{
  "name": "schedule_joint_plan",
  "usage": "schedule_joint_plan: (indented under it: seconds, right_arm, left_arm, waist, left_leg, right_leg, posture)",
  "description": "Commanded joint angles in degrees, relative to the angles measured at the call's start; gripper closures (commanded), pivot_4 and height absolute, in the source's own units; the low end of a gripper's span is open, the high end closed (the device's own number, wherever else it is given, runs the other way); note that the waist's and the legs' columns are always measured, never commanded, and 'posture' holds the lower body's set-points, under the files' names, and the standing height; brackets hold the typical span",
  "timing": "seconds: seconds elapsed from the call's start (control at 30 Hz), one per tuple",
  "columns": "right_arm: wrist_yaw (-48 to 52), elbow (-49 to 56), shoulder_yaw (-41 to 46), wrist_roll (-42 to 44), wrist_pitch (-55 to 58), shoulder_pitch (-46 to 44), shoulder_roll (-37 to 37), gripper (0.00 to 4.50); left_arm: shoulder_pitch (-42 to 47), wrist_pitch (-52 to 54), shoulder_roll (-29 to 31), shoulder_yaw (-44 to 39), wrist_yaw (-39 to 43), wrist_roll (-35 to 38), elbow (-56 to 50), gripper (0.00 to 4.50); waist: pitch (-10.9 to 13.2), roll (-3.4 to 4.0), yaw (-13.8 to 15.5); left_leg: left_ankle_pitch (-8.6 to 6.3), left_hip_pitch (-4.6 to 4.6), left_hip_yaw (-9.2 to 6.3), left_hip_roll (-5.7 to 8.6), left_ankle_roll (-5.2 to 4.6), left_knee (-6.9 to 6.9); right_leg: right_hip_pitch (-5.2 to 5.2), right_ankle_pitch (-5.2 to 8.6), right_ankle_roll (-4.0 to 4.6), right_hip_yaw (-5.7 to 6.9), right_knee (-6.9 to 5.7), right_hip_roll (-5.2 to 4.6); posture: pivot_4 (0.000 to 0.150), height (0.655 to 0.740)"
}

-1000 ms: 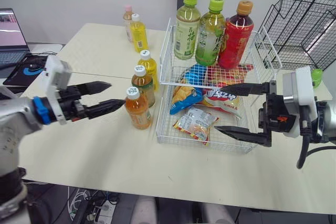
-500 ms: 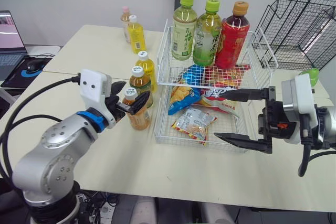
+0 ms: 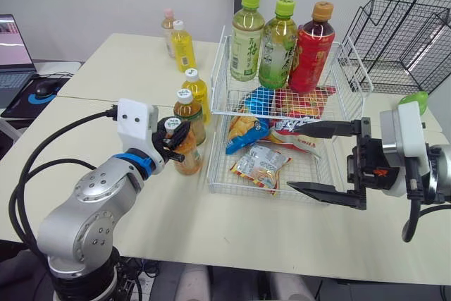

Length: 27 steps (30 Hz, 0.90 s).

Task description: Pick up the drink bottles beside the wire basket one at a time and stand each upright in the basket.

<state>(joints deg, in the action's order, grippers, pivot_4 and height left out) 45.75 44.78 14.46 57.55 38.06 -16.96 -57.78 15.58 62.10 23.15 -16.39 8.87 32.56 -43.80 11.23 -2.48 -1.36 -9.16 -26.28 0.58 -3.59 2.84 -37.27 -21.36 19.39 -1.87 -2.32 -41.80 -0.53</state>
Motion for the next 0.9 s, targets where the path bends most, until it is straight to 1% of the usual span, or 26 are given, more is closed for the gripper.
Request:
schedule_joint_plan:
  seconds: [0.03,0.13,0.17,0.3,0.37,0.43,0.47,0.5,0.53,0.6,0.7,0.73,0.83,0.9]
  right_arm:
    - [-0.9,0.69,2.16,0.24,-0.47,-0.46,-0.37,0.0]
    - [-2.0,0.03,2.34,-1.93,-1.38,-1.14,-0.19,0.0]
    - [-2.57,-0.52,2.41,-2.83,-1.58,-1.57,-0.19,0.0]
    - [-4.22,-3.62,2.49,-5.55,-1.43,-3.66,-0.17,0.0]
    - [-4.54,-4.9,2.57,-6.48,-1.1,-4.43,-0.41,0.0]
    - [-4.63,-5.48,2.54,-6.43,-0.34,-4.69,-0.59,0.0]
    - [-4.47,-5.62,2.66,-6.24,0.16,-4.49,-0.77,0.0]
    - [-4.59,-5.31,3.21,-5.93,0.83,-3.61,-0.92,0.0]
    - [-4.71,-5.05,3.61,-5.73,1.28,-2.98,-1.01,0.0]
    - [-5.38,-4.06,4.78,-5.57,2.05,-1.58,-0.99,0.0]
    - [-6.44,-2.78,6.59,-5.39,3.0,0.02,-0.9,0.0]
    - [-6.79,-2.36,7.32,-5.09,3.42,0.64,-0.93,0.0]
    - [-8.31,-1.24,9.11,-4.51,4.32,1.87,-0.73,0.0]
    - [-9.13,-0.85,10.11,-4.2,4.86,2.4,-0.82,0.0]
  left_arm:
    - [-0.74,-1.8,1.75,-0.74,1.8,0.65,-1.04,3.12]
    - [1.79,-3.64,5.28,-3.24,6.77,3.41,1.25,3.12]
    - [3.7,-3.73,7.51,-4.42,9.75,5.55,2.89,3.12]
    - [11.9,-1.34,19.55,-8.06,22.19,14.03,11.24,3.12]
    - [17.85,2.64,25.06,-9.15,26.86,19.69,16.86,3.12]
    - [22.81,5.63,29.16,-8.77,30.6,24.06,21.11,3.12]
    - [26.23,7.4,30.63,-8.29,31.89,26.4,23.64,3.12]
    - [31.43,10.32,32.1,-7.12,33.97,29.66,27.12,3.12]
    - [35.15,12.44,33.12,-6.19,35.39,31.9,29.64,3.12]
    - [40.64,14.97,34.63,-3.85,38.36,34.1,33.03,3.12]
    - [47.63,17.43,35.37,-1.05,40.99,35.72,37.51,3.12]
    - [50.58,17.29,34.96,0.08,42.01,35.59,39.17,3.12]
    - [58.4,15.05,31.27,2.72,42.56,33.64,44.84,3.12]
    - [61.18,11.69,28.95,5.92,43.32,29.73,46.65,3.12]
  waist:
    - [0.0,0.0,0.01]
    - [0.0,0.0,0.0]
    - [0.01,0.0,0.0]
    - [0.04,-0.01,-0.04]
    - [0.05,0.01,-0.09]
    - [0.06,0.02,-0.14]
    - [0.06,0.02,-0.14]
    - [0.06,0.02,-0.05]
    - [0.08,0.0,0.15]
    - [0.07,0.0,0.33]
    - [0.08,0.04,0.37]
    - [0.09,0.04,0.38]
    - [0.09,0.05,0.52]
    - [0.09,0.06,0.5]
  left_leg:
    - [0.0,0.0,0.0,0.0,0.0,0.02]
    - [0.0,0.0,-0.01,-0.02,0.0,0.08]
    - [0.0,0.0,-0.01,-0.02,0.0,0.1]
    - [0.0,-0.04,-0.01,-0.07,0.0,0.17]
    - [0.0,-0.07,0.0,-0.06,0.0,0.21]
    - [0.0,-0.08,0.04,-0.06,0.0,0.29]
    - [-0.01,-0.08,0.04,-0.06,0.0,0.35]
    - [-0.02,-0.13,0.03,-0.06,0.01,0.36]
    - [-0.02,-0.17,0.0,-0.05,0.01,0.39]
    - [-0.02,-0.43,-0.13,-0.05,0.01,0.35]
    - [-0.03,-0.47,-0.07,-0.01,0.01,0.37]
    - [-0.03,-0.48,-0.11,-0.01,0.01,0.36]
    - [-0.02,-0.49,-0.17,-0.05,0.01,0.33]
    - [-0.02,-0.47,-0.1,-0.04,0.01,0.32]
  right_leg:
    - [0.0,0.0,0.0,0.0,0.03,0.0]
    - [-0.01,0.0,0.01,0.01,0.07,0.01]
    - [-0.02,0.0,0.0,0.02,0.09,0.02]
    - [-0.09,0.01,0.01,0.03,0.16,0.09]
    - [-0.1,0.01,0.01,0.03,0.24,0.08]
    - [-0.1,0.01,0.0,0.02,0.41,0.06]
    - [-0.08,0.0,0.0,0.02,0.51,0.06]
    - [-0.08,0.0,0.0,0.05,0.57,0.06]
    - [-0.09,0.0,-0.01,0.08,0.62,0.05]
    - [-0.24,0.0,-0.02,0.25,0.7,0.06]
    - [-0.29,-0.01,-0.02,0.17,0.66,0.0]
    - [-0.31,-0.01,-0.03,0.23,0.66,0.03]
    - [-0.31,0.02,-0.06,0.28,0.61,0.07]
    - [-0.3,0.04,-0.12,0.21,0.62,0.07]
  posture:
    - [0.15,0.6907]
    - [0.15,0.6907]
    - [0.15,0.6907]
    - [0.15,0.6907]
    - [0.15,0.6907]
    - [0.15,0.6907]
    - [0.15,0.6907]
    - [0.15,0.6907]
    - [0.15,0.6907]
    - [0.15,0.6907]
    - [0.15,0.6907]
    - [0.15,0.6907]
    - [0.15,0.6907]
    - [0.15,0.6907]
